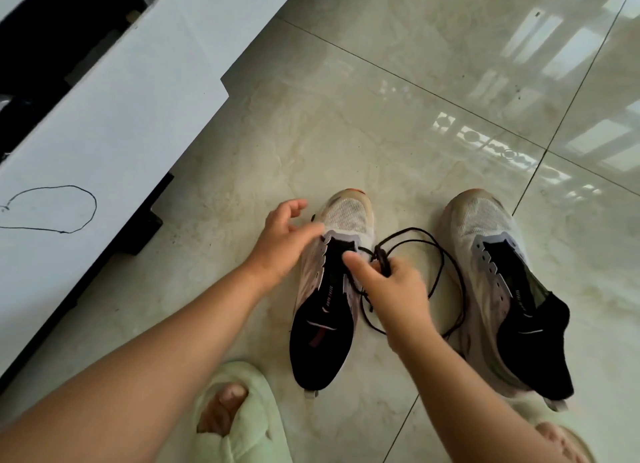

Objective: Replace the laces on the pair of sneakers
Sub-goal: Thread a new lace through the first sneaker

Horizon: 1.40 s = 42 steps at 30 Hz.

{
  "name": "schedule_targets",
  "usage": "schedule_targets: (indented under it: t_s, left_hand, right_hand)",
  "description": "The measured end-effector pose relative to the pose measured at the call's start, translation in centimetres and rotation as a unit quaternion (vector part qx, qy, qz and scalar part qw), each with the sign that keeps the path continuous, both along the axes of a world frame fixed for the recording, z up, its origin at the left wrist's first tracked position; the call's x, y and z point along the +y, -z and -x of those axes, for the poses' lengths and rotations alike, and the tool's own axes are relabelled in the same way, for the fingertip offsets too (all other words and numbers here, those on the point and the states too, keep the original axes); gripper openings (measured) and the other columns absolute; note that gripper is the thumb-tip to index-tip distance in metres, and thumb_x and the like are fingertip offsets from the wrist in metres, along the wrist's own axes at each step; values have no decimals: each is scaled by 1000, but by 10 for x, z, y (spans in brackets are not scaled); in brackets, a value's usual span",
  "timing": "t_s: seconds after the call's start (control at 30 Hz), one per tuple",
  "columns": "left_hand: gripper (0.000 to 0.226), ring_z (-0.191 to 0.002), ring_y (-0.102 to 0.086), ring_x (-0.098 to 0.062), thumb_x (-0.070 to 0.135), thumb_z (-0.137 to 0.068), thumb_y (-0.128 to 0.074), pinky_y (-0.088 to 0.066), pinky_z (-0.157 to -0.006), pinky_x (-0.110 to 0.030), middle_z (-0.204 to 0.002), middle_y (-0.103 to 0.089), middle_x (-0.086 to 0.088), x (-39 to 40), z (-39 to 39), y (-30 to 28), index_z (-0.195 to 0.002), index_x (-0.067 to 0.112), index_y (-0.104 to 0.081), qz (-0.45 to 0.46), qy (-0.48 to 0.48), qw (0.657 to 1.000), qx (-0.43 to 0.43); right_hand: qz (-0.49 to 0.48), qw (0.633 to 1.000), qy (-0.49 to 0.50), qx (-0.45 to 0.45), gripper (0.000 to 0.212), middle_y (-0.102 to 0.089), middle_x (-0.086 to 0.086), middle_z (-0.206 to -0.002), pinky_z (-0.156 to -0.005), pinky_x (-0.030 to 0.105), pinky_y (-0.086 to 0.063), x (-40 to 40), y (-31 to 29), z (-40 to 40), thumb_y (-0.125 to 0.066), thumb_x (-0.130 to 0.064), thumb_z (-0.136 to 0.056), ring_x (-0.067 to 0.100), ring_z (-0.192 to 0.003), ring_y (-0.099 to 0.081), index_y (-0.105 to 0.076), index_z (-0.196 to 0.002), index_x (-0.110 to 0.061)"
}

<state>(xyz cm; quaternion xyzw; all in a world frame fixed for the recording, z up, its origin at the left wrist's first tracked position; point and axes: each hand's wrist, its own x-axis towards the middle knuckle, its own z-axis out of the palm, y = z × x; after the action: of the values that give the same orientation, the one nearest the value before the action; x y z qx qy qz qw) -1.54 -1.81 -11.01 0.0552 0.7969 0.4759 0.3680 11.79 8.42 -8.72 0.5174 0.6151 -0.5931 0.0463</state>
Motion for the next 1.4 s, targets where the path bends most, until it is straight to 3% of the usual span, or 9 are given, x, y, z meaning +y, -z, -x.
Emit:
schedule_targets:
  t_s: [0.13,0.3,0.47,0.63,0.77,0.9,1.1,1.23,1.4]
  left_hand:
    - [42,-108,-52,-14,50,-95,-36,-39,-95,-31,-114,-57,3,12,13,8,-117,19,-53,74,21,997,12]
    - [43,-111,-53,-23,43,-99,-30,-39,-102,-38,-116,-60,-8,28,30,13,-112,13,-57,108,39,993,1]
    - [38,-82,-59,-19,46,-95,-39,-46,-71,-28,-84,-64,-1,40,47,10,-80,17,-60,139,-7,977,-159]
    - [20,-61,-36,-13,25,-79,-47,-30,-60,-27,-61,-38,4,39,65,-3,-60,26,-40,239,111,937,-228]
    - [14,-81,-54,-19,16,-85,-53,-45,-79,-31,-79,-57,-3,33,78,-8,-70,15,-56,221,125,920,-299]
    - [22,-80,-64,-24,12,-94,-47,-55,-70,-33,-84,-69,-11,32,80,-13,-84,1,-64,220,192,893,-342]
    - [27,-96,-59,-25,19,-99,-42,-48,-87,-36,-115,-59,-16,38,71,-21,-110,-1,-57,211,203,892,-344]
    - [29,-89,-60,-22,20,-101,-38,-51,-81,-32,-108,-61,-14,43,64,-32,-107,-1,-57,193,252,885,-341]
    - [35,-79,-62,-21,25,-80,-65,-55,-76,-30,-91,-64,-16,50,52,-45,-99,-4,-61,123,230,915,-308]
  right_hand:
    - [5,996,-79,-42,63,-67,-2,-87,-69,38,-57,-12,0,11,-72,-63,-53,16,-79,-66,-59,-94,-17]
    - [26,998,-54,23,12,-55,-5,-62,-46,22,-44,-5,0,9,-61,-12,-71,6,-51,-52,-52,-80,-11]
    - [41,993,-42,106,29,-59,3,-63,-47,22,-45,-11,-9,0,-50,3,-73,8,-51,-53,-62,-84,-22]
    - [13,983,-70,167,42,-65,8,-75,-55,37,-50,-19,-14,-8,-49,3,-72,23,-60,-55,-64,-88,-33]
    - [-6,978,-96,183,49,-67,0,-78,-60,37,-53,-25,-18,-12,-51,-5,-70,19,-65,-61,-63,-91,-47]
    - [-59,979,-125,149,60,-67,0,-99,-77,31,-54,-29,-14,-16,-48,-19,-65,13,-85,-62,-59,-123,-25]
    - [-136,971,-113,163,56,-65,-2,-93,-72,8,-39,-36,-14,-22,-48,-18,-65,-2,-80,-49,-62,-119,-15]
    - [-169,968,-70,172,58,-65,-18,-94,-72,3,-41,-39,-13,-30,-53,-13,-63,-5,-88,-58,-63,-120,-17]
    - [-189,965,-38,178,50,-63,-15,-83,-63,7,-42,-34,-12,-40,-53,-17,-62,4,-72,-59,-66,-111,-18]
